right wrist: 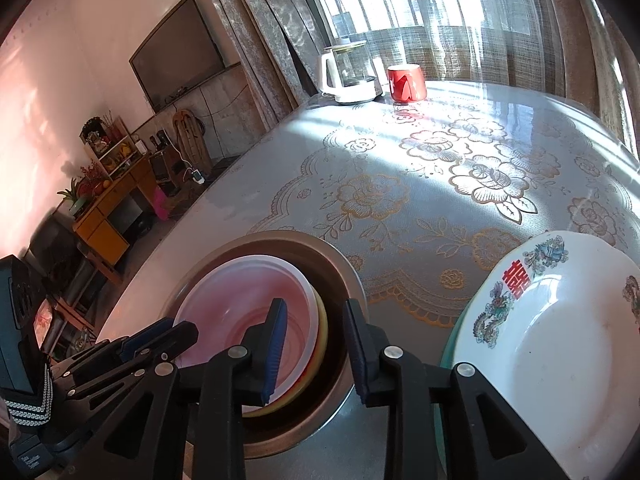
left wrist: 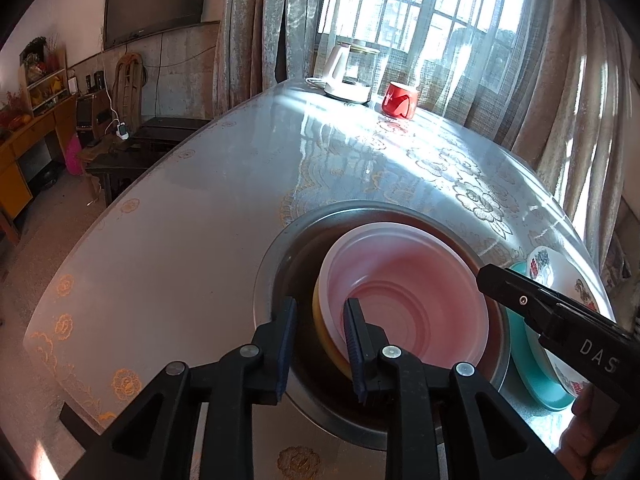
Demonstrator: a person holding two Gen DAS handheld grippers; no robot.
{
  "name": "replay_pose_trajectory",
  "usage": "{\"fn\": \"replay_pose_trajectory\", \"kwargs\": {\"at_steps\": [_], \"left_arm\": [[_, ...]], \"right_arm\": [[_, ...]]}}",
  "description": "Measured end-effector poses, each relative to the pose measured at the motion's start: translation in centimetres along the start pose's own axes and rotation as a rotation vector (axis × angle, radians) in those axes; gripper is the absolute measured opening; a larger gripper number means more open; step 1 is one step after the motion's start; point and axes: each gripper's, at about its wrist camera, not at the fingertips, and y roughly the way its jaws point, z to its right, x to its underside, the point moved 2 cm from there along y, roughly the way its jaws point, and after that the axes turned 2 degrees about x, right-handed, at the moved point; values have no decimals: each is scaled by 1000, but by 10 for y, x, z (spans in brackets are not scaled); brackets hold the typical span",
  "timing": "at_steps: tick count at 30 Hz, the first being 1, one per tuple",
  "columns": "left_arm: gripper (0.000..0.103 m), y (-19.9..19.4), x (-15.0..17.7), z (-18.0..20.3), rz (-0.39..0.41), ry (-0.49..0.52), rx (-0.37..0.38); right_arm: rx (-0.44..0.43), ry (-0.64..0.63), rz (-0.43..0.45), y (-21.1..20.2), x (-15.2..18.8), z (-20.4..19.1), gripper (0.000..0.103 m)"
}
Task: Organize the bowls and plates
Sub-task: 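Open the left gripper and withdraw it from the red bowl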
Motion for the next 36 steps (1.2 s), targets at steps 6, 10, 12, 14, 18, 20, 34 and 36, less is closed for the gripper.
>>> {"fn": "replay_pose_trajectory", "kwargs": {"at_steps": [6, 10, 12, 14, 18, 20, 34, 36], "left_arm": [[29, -7, 1, 1, 13, 0, 1], [32, -15, 2, 1, 37, -3, -9], [33, -19, 4, 0, 48, -2, -13], [33, -22, 7, 1, 54, -2, -17], [34, -27, 12, 2, 64, 4, -25], [34, -29, 14, 2, 71, 8, -31], [38, -40, 33, -4, 74, -5, -26], [42, -42, 36, -10, 73, -29, -8]], "right_arm": [[9, 2, 8, -5, 5, 1, 29], [23, 13, 18, -8, 7, 3, 31], [26, 18, 20, -9, 8, 4, 31], [33, 22, 22, -10, 10, 5, 31], [45, 29, 29, -15, 15, 8, 31], [53, 28, 33, -16, 18, 9, 31], [49, 29, 32, -25, 36, 10, 31], [44, 27, 28, -25, 40, 9, 31]]}}
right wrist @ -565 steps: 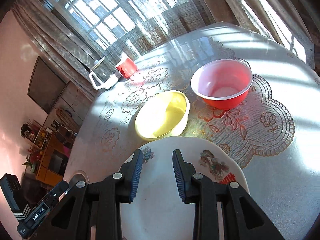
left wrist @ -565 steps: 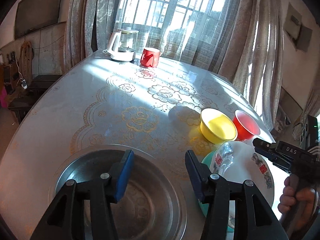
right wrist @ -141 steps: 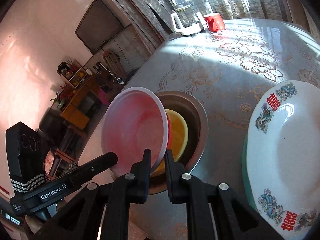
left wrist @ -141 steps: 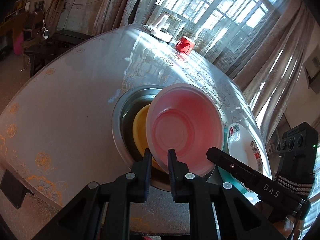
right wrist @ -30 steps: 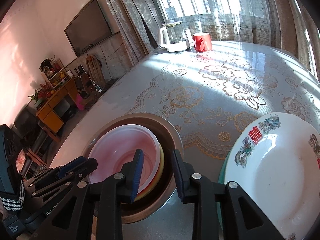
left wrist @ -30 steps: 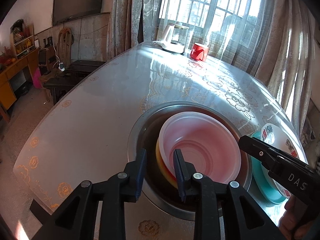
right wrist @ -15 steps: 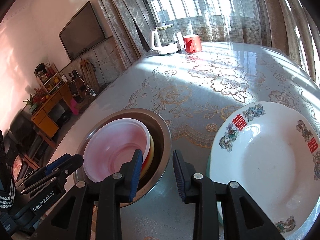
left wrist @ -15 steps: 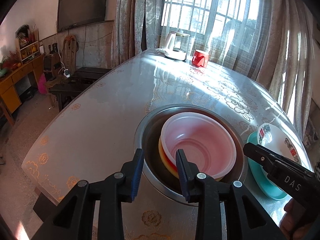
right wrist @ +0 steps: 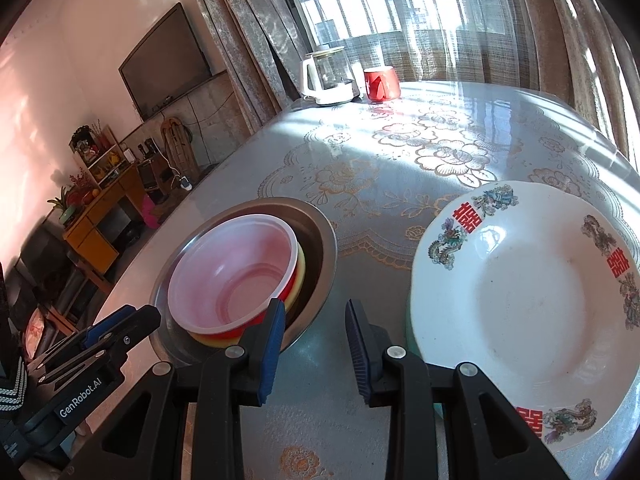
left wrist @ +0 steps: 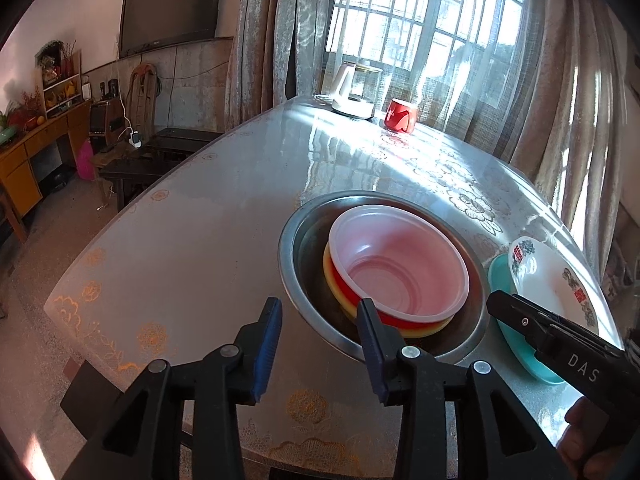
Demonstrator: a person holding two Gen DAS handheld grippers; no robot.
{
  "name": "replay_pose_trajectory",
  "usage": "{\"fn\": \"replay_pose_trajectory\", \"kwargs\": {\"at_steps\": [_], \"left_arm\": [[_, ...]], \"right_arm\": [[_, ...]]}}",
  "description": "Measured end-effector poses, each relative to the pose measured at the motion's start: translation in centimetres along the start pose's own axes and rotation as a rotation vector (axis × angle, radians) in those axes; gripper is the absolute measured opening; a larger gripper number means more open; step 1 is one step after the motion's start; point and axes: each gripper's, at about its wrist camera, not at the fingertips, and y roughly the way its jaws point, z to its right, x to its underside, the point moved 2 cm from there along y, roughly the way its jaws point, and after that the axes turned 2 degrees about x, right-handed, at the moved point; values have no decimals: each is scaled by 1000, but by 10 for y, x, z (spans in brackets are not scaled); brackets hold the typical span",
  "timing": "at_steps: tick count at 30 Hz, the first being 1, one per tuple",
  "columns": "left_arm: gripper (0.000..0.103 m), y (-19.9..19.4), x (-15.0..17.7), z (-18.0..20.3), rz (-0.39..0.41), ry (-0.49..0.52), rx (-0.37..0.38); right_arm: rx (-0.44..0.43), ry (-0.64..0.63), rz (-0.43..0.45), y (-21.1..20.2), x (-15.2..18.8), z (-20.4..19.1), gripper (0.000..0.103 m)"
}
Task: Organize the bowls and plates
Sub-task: 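Open the left gripper and withdraw it from the red bowl, then grip the steel bowl rim with the left gripper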
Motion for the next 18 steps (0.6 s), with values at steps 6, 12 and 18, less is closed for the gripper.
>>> {"fn": "replay_pose_trajectory", "kwargs": {"at_steps": [6, 12, 18], "left_arm": [[46, -3, -2, -22, 11, -69, 23], [44, 8, -13, -31, -8, -89, 58], [32, 28, -25, -35, -39, -60, 64]], "right_arm": [[-11, 14, -1, 0, -2, 0, 31], [-3, -15, -5, 6, -7, -5, 31], [26, -35, -39, 20, -14, -6, 29]]}}
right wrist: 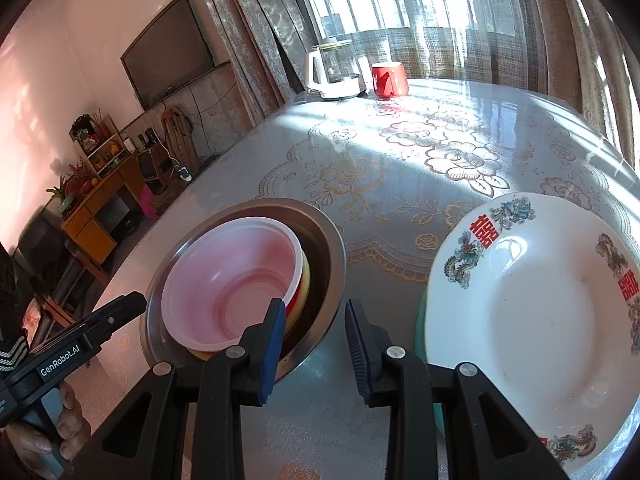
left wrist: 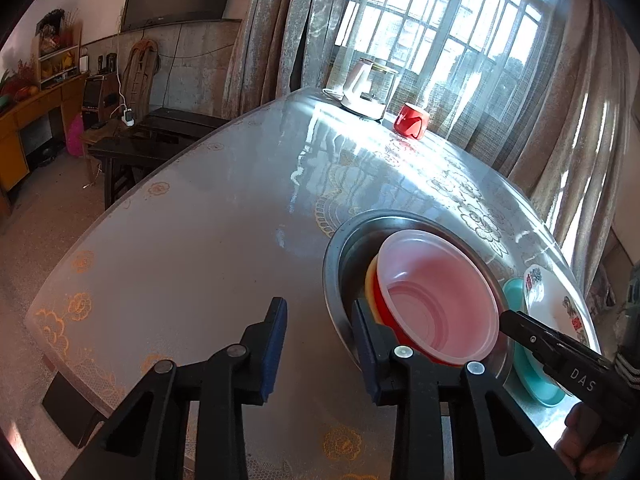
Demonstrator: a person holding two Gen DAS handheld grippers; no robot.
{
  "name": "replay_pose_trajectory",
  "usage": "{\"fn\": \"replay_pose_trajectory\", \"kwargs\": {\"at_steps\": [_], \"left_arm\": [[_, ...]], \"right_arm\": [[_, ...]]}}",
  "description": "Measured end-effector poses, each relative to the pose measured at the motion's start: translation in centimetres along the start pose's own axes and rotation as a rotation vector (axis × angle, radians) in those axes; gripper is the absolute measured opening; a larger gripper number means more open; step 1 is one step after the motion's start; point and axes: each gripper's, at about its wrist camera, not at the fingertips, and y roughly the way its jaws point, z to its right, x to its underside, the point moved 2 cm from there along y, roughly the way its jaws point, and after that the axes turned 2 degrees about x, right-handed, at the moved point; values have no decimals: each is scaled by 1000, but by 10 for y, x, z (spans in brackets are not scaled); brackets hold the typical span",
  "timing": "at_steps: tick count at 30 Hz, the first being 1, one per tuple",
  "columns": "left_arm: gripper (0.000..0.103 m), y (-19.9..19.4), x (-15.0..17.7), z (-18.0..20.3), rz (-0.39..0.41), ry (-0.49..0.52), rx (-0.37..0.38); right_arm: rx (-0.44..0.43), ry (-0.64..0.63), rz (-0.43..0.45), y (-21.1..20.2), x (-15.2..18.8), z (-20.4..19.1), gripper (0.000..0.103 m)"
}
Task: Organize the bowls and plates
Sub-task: 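Grip the steel bowl rim with the left gripper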
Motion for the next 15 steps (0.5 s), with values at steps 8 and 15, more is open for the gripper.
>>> {"fn": "replay_pose_trajectory", "kwargs": {"at_steps": [8, 15], "left_arm": [[22, 28, -8, 1, -57, 14, 82], [17, 23, -5, 1, -37, 15, 117]], "right_arm": [[-33, 22, -59, 18, -5, 4, 25], [-69, 37, -63, 19, -6, 8, 25]]}}
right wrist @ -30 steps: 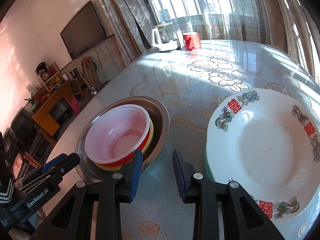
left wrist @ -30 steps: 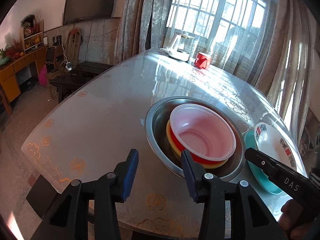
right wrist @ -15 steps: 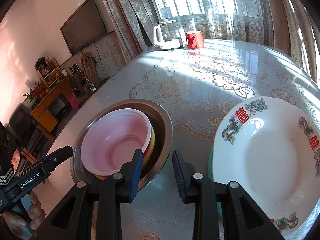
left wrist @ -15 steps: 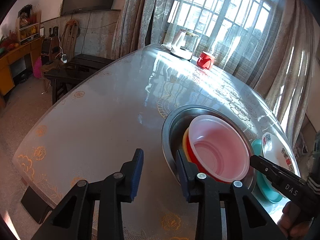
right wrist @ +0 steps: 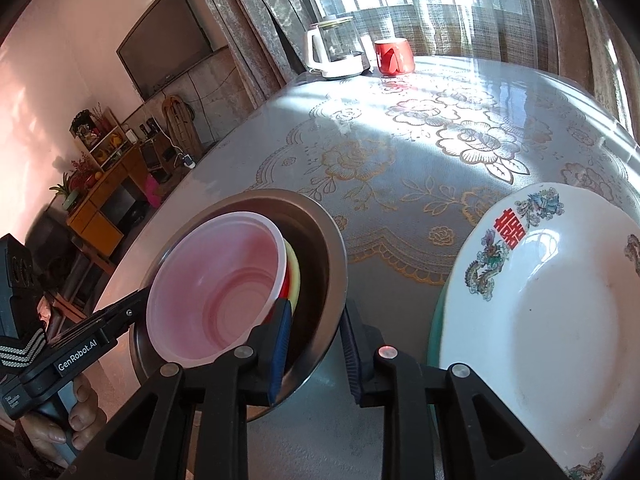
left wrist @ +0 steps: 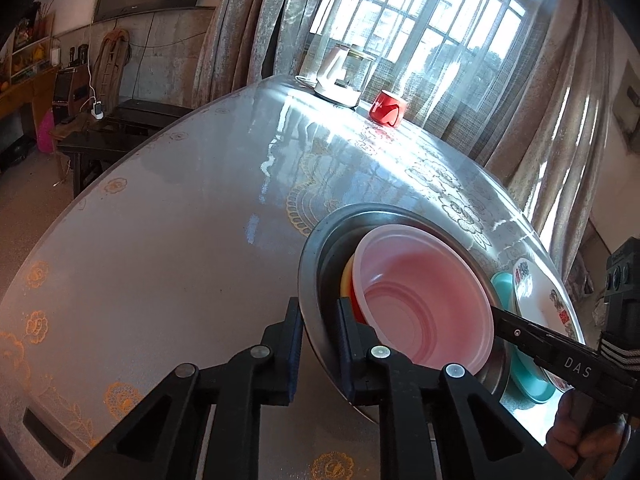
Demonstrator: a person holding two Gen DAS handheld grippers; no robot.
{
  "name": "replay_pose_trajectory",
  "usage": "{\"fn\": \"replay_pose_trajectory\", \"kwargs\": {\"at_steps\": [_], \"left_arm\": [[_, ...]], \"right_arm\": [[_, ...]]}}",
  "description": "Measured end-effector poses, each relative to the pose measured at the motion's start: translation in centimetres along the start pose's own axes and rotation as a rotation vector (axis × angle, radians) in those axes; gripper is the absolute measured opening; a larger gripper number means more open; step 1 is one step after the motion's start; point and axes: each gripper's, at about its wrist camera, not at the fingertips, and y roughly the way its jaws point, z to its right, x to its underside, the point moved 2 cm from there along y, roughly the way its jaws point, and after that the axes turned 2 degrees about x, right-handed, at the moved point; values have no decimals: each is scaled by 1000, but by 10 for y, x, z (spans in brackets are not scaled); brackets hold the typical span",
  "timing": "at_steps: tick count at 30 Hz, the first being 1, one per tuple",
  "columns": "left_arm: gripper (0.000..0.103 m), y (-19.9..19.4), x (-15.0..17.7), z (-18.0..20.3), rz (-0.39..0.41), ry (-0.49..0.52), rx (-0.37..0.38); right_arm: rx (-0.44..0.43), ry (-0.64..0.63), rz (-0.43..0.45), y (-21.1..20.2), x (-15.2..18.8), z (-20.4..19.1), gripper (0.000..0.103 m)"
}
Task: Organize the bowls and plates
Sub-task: 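Grip the steel bowl rim with the left gripper, then lift the steel bowl with nested bowls and carry it over the plate stack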
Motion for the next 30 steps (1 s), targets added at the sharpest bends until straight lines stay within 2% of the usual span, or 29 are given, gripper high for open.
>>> {"fn": "replay_pose_trajectory", "kwargs": {"at_steps": [9, 15, 30], "left_arm": [[17, -19, -3, 9, 41, 16, 10], [17, -32, -8, 37, 66, 49, 62], [19, -15, -9, 143, 31, 203, 188]], "right_arm": [[-53, 23, 50, -16, 0, 1, 25], [-73, 72, 119, -46, -4, 13, 25], [44, 192, 254, -117, 6, 88, 25]]}}
